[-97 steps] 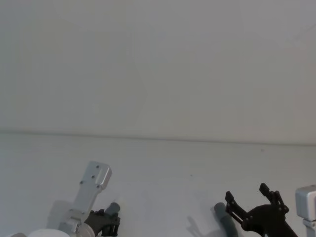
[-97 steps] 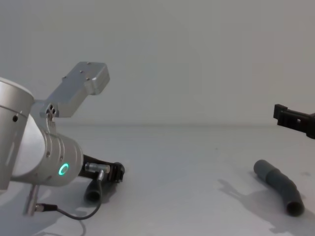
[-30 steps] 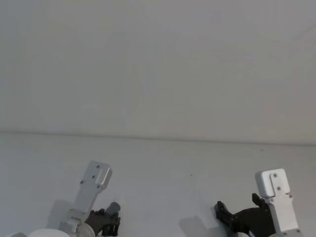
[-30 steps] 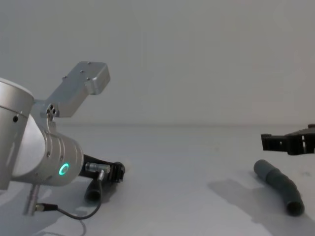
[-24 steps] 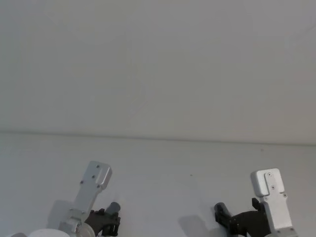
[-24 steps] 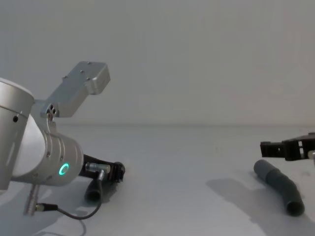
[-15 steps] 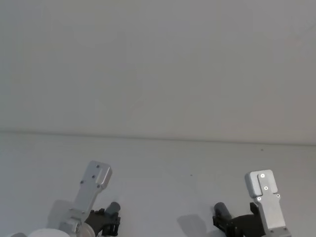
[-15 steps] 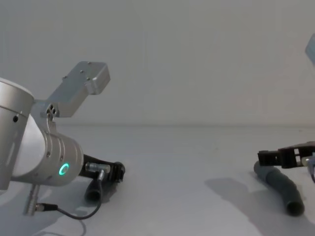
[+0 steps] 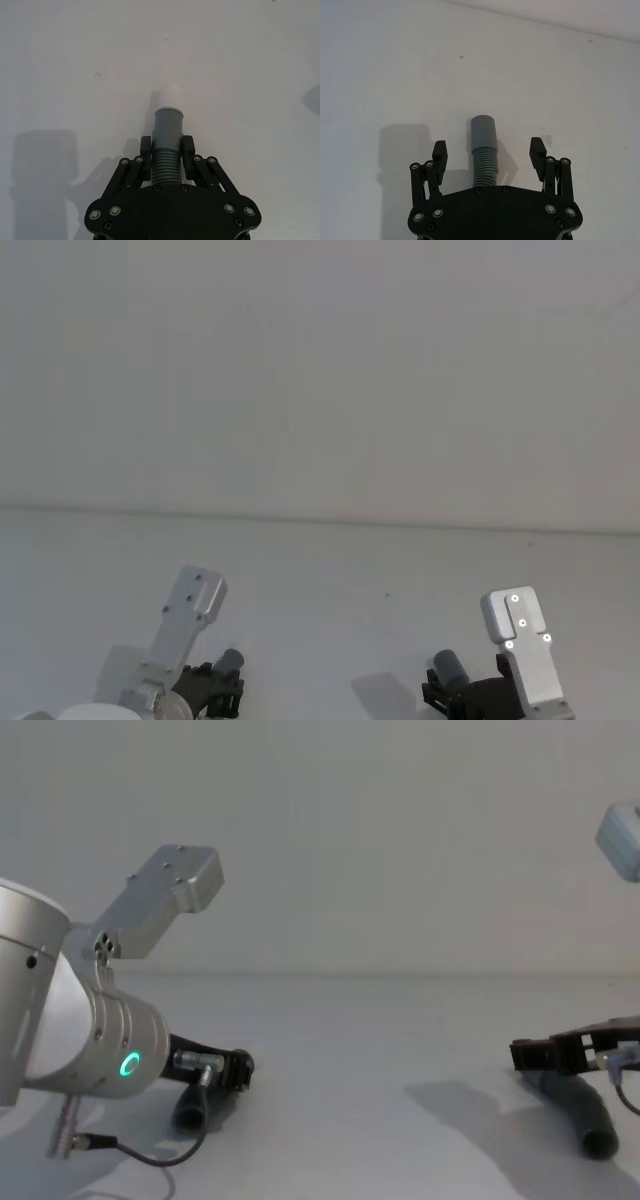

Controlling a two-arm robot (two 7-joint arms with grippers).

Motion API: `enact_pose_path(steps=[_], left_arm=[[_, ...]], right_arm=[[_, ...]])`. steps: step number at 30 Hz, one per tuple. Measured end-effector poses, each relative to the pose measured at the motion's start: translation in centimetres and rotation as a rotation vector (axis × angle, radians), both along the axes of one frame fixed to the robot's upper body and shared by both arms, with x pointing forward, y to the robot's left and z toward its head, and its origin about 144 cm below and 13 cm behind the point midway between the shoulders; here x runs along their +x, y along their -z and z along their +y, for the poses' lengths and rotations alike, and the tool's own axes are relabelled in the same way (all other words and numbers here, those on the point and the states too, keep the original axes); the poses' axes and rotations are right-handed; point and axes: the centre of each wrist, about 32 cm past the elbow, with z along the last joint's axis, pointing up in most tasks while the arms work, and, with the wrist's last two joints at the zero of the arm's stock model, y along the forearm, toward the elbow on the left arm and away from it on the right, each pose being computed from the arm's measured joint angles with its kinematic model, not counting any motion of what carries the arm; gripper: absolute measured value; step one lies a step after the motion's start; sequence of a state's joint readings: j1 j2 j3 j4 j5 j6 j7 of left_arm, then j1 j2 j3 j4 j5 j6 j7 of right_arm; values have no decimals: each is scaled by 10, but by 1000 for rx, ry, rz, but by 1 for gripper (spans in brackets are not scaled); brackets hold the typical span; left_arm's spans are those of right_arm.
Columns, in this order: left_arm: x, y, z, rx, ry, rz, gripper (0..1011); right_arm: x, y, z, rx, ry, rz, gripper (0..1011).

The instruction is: Use both hands to pick up one end of the pipe from the table, align the ends, and insert them.

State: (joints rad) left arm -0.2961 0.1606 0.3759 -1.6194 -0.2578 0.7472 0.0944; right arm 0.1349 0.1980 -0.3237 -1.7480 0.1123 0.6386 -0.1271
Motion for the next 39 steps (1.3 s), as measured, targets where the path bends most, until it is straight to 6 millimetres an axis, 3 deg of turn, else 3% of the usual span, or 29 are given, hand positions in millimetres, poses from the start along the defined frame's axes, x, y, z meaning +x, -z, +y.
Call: enact_pose_path(steps=[39], left_arm=[[0, 0, 0, 0, 0, 0, 327]], right_arm=[[29, 12, 12, -10, 54, 79, 1001]])
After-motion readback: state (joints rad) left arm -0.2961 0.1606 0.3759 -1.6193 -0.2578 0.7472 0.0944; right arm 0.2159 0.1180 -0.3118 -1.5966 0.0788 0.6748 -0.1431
